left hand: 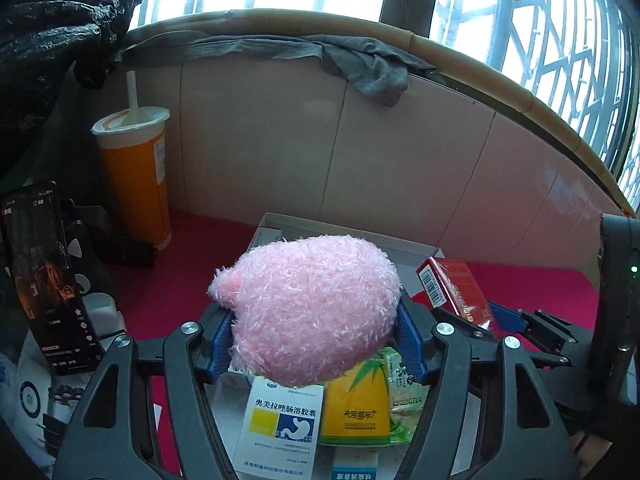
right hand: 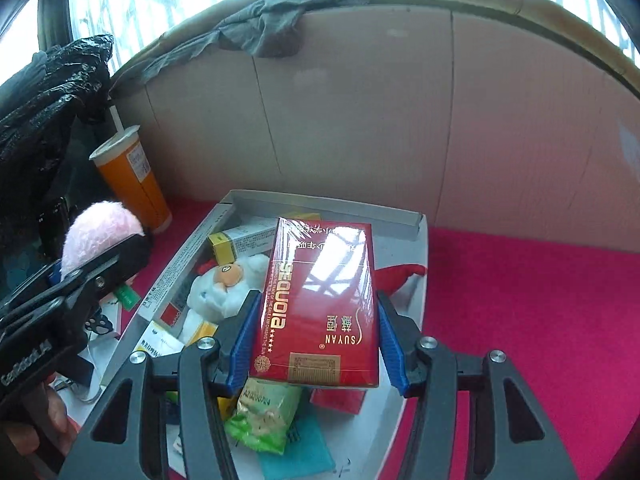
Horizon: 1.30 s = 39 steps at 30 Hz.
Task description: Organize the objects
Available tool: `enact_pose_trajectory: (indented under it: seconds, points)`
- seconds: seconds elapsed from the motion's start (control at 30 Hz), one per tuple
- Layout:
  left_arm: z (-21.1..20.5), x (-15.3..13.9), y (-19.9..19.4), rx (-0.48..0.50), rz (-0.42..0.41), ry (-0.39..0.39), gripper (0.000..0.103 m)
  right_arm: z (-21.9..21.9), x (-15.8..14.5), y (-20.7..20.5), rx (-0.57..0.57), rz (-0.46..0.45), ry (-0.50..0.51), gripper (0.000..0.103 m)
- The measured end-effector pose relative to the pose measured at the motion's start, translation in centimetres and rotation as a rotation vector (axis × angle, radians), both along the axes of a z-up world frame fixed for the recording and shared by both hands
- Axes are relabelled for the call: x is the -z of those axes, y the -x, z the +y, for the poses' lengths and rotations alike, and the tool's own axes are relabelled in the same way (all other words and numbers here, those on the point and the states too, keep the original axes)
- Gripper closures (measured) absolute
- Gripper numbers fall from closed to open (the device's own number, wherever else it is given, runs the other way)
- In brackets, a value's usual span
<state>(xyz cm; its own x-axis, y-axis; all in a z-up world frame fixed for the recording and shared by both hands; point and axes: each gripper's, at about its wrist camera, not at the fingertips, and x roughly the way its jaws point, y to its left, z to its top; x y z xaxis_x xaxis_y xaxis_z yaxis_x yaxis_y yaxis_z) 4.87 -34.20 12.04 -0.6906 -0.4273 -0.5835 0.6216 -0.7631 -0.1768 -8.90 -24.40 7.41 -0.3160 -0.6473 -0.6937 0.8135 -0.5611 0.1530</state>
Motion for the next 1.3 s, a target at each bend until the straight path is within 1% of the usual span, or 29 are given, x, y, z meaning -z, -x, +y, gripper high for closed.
enact_pose_trajectory:
  seconds: [0.1, 0.17, 0.2, 0.23, 0.27, 0.3, 0.37, 0.43, 0.47, 0.5, 0.63, 0.7, 0.77, 0.8, 0.87, 0.9, 0.93, 0.97, 1.0, 1.03, 1.07, 1.1, 1.13, 1.2, 1.27, 1.3]
  points:
    - [-0.7, 0.4, 0.0, -0.011, -0.016, -0.026, 0.032, -1.2, 1.5, 1.0, 0.006, -0.057, 0.006, 0.046]
    - [-0.7, 0.5, 0.1, -0.01, -0.023, -0.026, 0.021, -1.2, 1.7, 1.1, -0.009, -0.076, 0.024, 0.046]
    - [-0.6, 0.5, 0.1, -0.008, -0.026, -0.02, 0.015, -1.0, 1.5, 0.9, -0.019, -0.069, 0.035, 0.042]
    - [-0.5, 0.5, 0.1, -0.006, -0.029, -0.012, 0.015, -0.7, 1.2, 0.6, -0.025, -0.053, 0.045, 0.036]
    - [-0.3, 0.5, 0.2, -0.009, -0.036, -0.006, 0.014, -0.3, 0.9, 0.4, -0.027, -0.034, 0.056, 0.021]
    - [-0.1, 0.4, 0.3, -0.017, -0.036, -0.004, 0.014, 0.2, 0.5, 0.1, -0.022, -0.011, 0.064, 0.017]
    - [0.4, 0.1, 0.1, -0.026, -0.03, 0.005, 0.014, 1.6, -0.3, -0.5, -0.007, 0.054, 0.06, 0.016]
    - [1.2, -0.4, -0.2, -0.019, -0.014, 0.016, 0.014, 3.3, -1.1, -1.1, 0.004, 0.107, 0.071, 0.013]
    - [1.7, -0.7, -0.4, -0.017, -0.008, 0.025, 0.014, 4.3, -1.5, -1.5, 0.011, 0.13, 0.081, 0.008]
    - [2.3, -1.0, -0.6, -0.015, 0.0, 0.038, 0.014, 5.4, -2.0, -1.9, 0.019, 0.154, 0.095, 0.0]
    - [5.5, -2.6, -1.7, -0.001, 0.038, 0.102, 0.014, 10.9, -4.1, -4.2, 0.07, 0.258, 0.165, 0.0]
    - [7.7, -3.4, -2.2, 0.027, 0.057, 0.143, 0.014, 13.9, -5.1, -5.5, 0.095, 0.308, 0.203, 0.0]
    - [10.0, -4.2, -2.7, 0.06, 0.064, 0.185, 0.014, 17.1, -6.2, -6.7, 0.146, 0.373, 0.242, 0.0]
    - [11.2, -4.5, -2.8, 0.055, 0.04, 0.218, 0.014, 18.7, -6.8, -7.3, 0.173, 0.397, 0.263, 0.0]
    - [13.4, -4.9, -3.3, -0.005, -0.019, 0.294, 0.014, 21.9, -7.8, -8.3, 0.245, 0.433, 0.312, 0.0]
    - [14.3, -5.0, -3.7, -0.046, -0.043, 0.321, 0.014, 23.3, -8.1, -8.7, 0.291, 0.446, 0.324, 0.0]
    - [15.0, -4.9, -4.2, -0.077, -0.057, 0.331, 0.014, 24.3, -8.3, -9.1, 0.341, 0.464, 0.31, 0.0]
    - [15.5, -4.6, -4.8, -0.089, -0.059, 0.317, 0.014, 24.9, -8.2, -9.3, 0.386, 0.48, 0.271, 0.0]
    - [15.8, -4.3, -5.3, -0.079, -0.053, 0.277, 0.014, 25.4, -7.9, -9.4, 0.411, 0.483, 0.226, 0.0]
    - [16.0, -3.9, -5.8, -0.054, -0.044, 0.227, 0.014, 26.1, -7.5, -9.5, 0.417, 0.471, 0.204, 0.0]
    - [16.1, -3.5, -6.1, -0.02, -0.039, 0.182, 0.014, 26.8, -6.9, -9.7, 0.421, 0.449, 0.203, 0.0]
    - [16.3, -3.1, -6.3, 0.006, -0.04, 0.154, 0.014, 27.7, -6.5, -9.8, 0.435, 0.422, 0.22, 0.0]
    - [16.6, -2.7, -6.3, 0.009, -0.054, 0.149, 0.014, 28.6, -6.1, -10.1, 0.451, 0.394, 0.24, 0.0]
    - [17.3, -2.0, -6.3, -0.009, -0.098, 0.174, 0.014, 30.2, -5.4, -10.7, 0.477, 0.359, 0.285, 0.0]
    - [17.9, -1.6, -6.3, -0.01, -0.12, 0.18, 0.014, 30.9, -5.0, -11.5, 0.494, 0.369, 0.314, 0.0]
    - [18.0, -1.5, -6.4, -0.007, -0.121, 0.172, 0.014, 31.1, -4.8, -11.8, 0.503, 0.385, 0.306, 0.0]
